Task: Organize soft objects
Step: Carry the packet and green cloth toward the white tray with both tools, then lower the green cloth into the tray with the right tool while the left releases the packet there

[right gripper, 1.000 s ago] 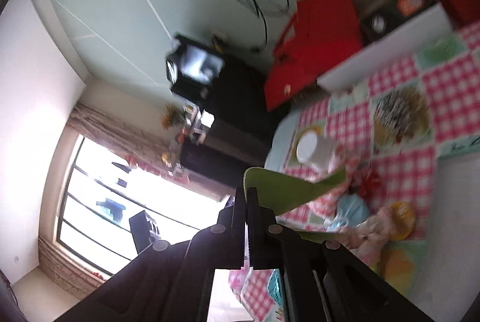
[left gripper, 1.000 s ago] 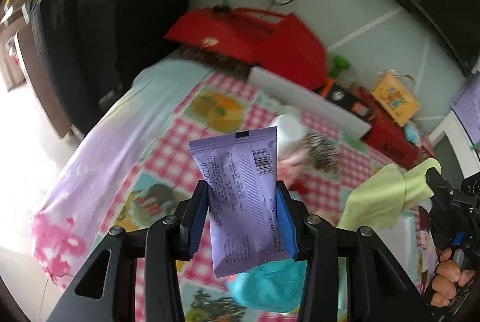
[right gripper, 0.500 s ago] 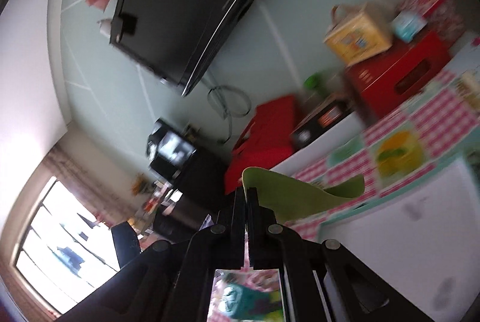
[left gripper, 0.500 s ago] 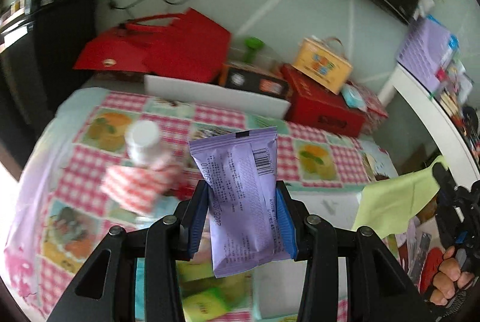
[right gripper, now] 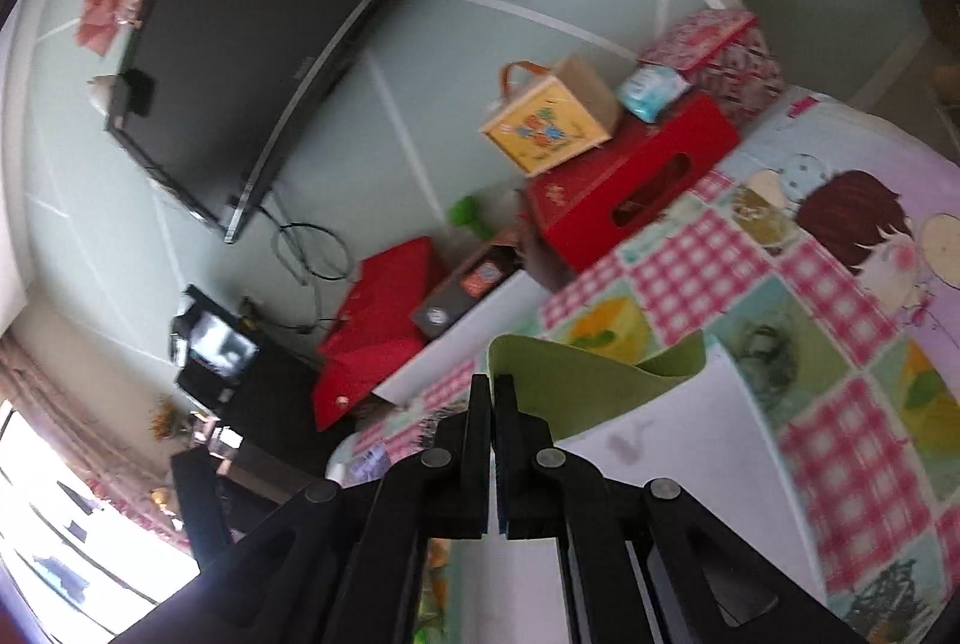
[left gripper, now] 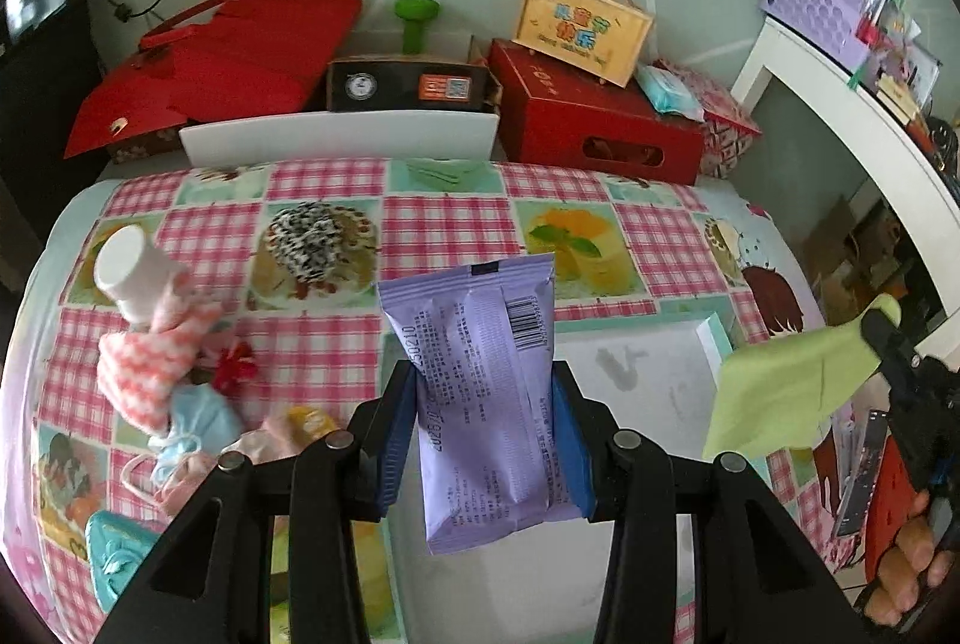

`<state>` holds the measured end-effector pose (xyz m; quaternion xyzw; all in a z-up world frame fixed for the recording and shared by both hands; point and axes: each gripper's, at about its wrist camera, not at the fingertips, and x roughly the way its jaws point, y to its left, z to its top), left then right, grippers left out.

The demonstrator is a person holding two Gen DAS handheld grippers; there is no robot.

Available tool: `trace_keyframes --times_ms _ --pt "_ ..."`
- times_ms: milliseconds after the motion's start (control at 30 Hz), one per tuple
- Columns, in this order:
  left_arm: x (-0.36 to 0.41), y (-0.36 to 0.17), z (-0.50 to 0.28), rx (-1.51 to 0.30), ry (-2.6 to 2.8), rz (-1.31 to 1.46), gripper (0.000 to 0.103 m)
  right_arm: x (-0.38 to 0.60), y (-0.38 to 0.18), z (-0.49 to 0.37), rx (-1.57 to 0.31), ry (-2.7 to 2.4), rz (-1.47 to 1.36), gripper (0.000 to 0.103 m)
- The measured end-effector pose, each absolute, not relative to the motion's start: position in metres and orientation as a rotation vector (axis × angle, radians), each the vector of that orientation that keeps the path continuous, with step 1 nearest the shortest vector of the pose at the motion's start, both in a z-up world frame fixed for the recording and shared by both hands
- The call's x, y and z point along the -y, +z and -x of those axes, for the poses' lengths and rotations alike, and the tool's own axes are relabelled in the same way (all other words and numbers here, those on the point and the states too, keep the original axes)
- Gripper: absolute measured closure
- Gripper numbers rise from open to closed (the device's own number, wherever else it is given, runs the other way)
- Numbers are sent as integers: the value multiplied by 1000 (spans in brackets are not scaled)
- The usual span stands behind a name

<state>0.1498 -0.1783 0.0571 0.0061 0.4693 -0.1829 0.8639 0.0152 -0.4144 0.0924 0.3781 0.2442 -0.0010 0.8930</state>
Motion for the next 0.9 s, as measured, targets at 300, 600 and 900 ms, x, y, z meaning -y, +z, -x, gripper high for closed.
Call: trace_keyframes --times_ms 300,600,900 --pt "202 18 -157 -1051 -370 -53 58 417 68 -33 -597 -35 -782 102" --pt "204 -24 -162 -1139 -329 -45 58 408 24 -63 -808 -118 -723 102" --pt "201 -42 -162 -1181 -290 -57 57 400 3 -73 -953 -218 -608 98"
